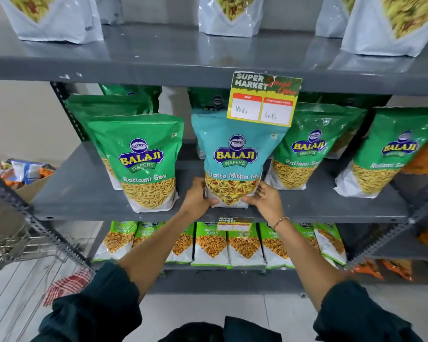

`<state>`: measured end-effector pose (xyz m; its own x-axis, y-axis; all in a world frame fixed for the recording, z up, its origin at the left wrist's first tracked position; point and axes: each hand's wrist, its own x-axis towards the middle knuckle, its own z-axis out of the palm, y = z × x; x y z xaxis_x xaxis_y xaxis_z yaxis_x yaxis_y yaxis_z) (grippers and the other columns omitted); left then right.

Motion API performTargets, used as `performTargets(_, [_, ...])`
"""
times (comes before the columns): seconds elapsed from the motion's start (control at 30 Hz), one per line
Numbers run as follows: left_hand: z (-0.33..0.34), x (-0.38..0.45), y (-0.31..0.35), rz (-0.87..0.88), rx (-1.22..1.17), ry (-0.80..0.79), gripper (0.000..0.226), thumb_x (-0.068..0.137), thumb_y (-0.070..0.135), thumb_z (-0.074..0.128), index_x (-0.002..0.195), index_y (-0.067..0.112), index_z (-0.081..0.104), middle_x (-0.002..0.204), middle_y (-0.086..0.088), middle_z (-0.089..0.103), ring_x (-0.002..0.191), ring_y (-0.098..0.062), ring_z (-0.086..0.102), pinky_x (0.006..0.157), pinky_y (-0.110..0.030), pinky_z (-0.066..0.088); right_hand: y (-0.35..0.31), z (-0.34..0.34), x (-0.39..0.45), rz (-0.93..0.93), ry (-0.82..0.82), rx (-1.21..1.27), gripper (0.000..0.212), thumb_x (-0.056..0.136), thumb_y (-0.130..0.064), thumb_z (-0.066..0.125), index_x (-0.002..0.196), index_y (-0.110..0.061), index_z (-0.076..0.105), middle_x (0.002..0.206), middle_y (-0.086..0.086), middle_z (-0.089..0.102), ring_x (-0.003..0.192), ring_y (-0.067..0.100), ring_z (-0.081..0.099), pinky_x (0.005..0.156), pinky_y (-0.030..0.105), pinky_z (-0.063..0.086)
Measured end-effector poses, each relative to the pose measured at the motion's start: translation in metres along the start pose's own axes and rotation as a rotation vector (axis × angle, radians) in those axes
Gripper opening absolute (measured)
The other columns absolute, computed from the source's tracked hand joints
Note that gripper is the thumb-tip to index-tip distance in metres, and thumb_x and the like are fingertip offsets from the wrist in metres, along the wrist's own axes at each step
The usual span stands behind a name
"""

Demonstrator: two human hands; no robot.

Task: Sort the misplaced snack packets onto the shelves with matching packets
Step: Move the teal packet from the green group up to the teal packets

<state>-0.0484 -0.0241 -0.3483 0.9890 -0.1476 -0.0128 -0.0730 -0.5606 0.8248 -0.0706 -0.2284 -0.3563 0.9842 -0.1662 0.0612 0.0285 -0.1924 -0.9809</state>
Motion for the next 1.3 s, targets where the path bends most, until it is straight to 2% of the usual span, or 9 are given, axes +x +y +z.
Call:
performTargets(0.1, [-0.007,-0.024,0.006,0.027,0.003,-0.012,0.060,0.072,0.016,0.078,0.116,0.006,0.039,0.108,-0.016,0.062,0.096,-0.028,0.060,0.080,-0.045,0.051,-0.004,-0.004,-0.027,-0.030,0.016,-0.010,0.051,0.062,0.004,0.078,0.108,0.002,0.058,0.106,0.012,0.066,0.095,0.018,0.063,0.074,0.012,0.053])
performTargets(0.37, [-0.025,-0.089,0.022,0.106,0.017,-0.029,0.061,0.062,0.029,0.081,0.114,0.015,0.051,0.103,-0.014,0.068,0.095,-0.033,0.062,0.085,-0.053,0.051,-0.042,-0.016,-0.102,-0.095,0.010,-0.003,0.047,0.061,0.000,0.079,0.105,-0.003,0.061,0.104,0.011,0.067,0.095,0.018,0.063,0.070,0.010,0.053])
performTargets(0.53, [-0.058,-0.134,0.059,0.179,0.071,0.020,0.046,0.065,0.027,0.082,0.095,0.009,0.052,0.076,-0.012,0.059,0.068,-0.020,0.050,0.068,-0.042,0.045,-0.079,-0.024,-0.137,-0.172,0.002,-0.038,0.042,0.062,-0.001,0.079,0.099,0.001,0.061,0.075,-0.009,0.065,0.070,-0.008,0.061,0.067,0.011,0.053])
performTargets(0.67, [-0.089,-0.158,0.085,0.259,0.081,0.057,0.051,0.062,0.035,0.083,0.093,0.006,0.054,0.083,-0.017,0.064,0.077,-0.030,0.058,0.076,-0.045,0.051,-0.120,-0.029,-0.151,-0.239,-0.011,-0.078,0.045,0.059,-0.013,0.083,0.094,0.004,0.061,0.085,0.004,0.069,0.077,0.006,0.064,0.074,0.020,0.055])
performTargets(0.8, [-0.125,-0.166,0.116,0.309,0.084,0.094,0.053,0.058,0.035,0.085,0.092,0.006,0.057,0.086,-0.016,0.067,0.083,-0.036,0.062,0.083,-0.050,0.054,-0.172,-0.035,-0.156,-0.310,-0.039,-0.085,0.045,0.056,-0.017,0.085,0.097,-0.009,0.068,0.099,0.008,0.073,0.095,0.019,0.067,0.088,0.038,0.053])
performTargets(0.9, [-0.153,-0.167,0.143,0.366,0.093,0.139,0.057,0.050,0.038,0.086,0.094,0.011,0.062,0.093,-0.013,0.072,0.091,-0.034,0.066,0.084,-0.051,0.055,-0.213,-0.038,-0.155,-0.359,-0.032,-0.101,0.043,0.054,-0.016,0.086,0.093,-0.012,0.071,0.095,0.005,0.074,0.091,0.016,0.069,0.084,0.033,0.055])
performTargets(1.0, [-0.178,-0.167,0.174,0.410,0.097,0.165,0.051,0.056,0.023,0.087,0.100,0.011,0.064,0.097,-0.007,0.074,0.091,-0.025,0.069,0.088,-0.043,0.055,-0.250,-0.040,-0.149,-0.419,-0.028,-0.115,0.041,0.055,-0.015,0.086,0.093,-0.011,0.071,0.094,0.004,0.075,0.088,0.014,0.069,0.080,0.027,0.055])
performTargets(1.2, [-0.211,-0.147,0.220,0.464,0.099,0.203,0.053,0.059,0.020,0.086,0.107,0.011,0.064,0.106,-0.005,0.073,0.096,-0.018,0.067,0.091,-0.034,0.051,-0.303,-0.044,-0.119,-0.473,-0.041,-0.120,0.037,0.056,-0.017,0.086,0.089,-0.018,0.071,0.094,0.003,0.074,0.090,0.014,0.070,0.081,0.031,0.055])
performTargets(1.3, [-0.221,-0.126,0.234,0.471,0.134,0.216,0.056,0.059,0.027,0.086,0.107,0.011,0.062,0.108,-0.005,0.072,0.098,-0.021,0.065,0.093,-0.039,0.051,-0.318,-0.047,-0.097,-0.489,-0.028,-0.162,0.036,0.056,-0.023,0.086,0.088,-0.019,0.071,0.093,0.002,0.075,0.089,0.016,0.069,0.081,0.034,0.056])
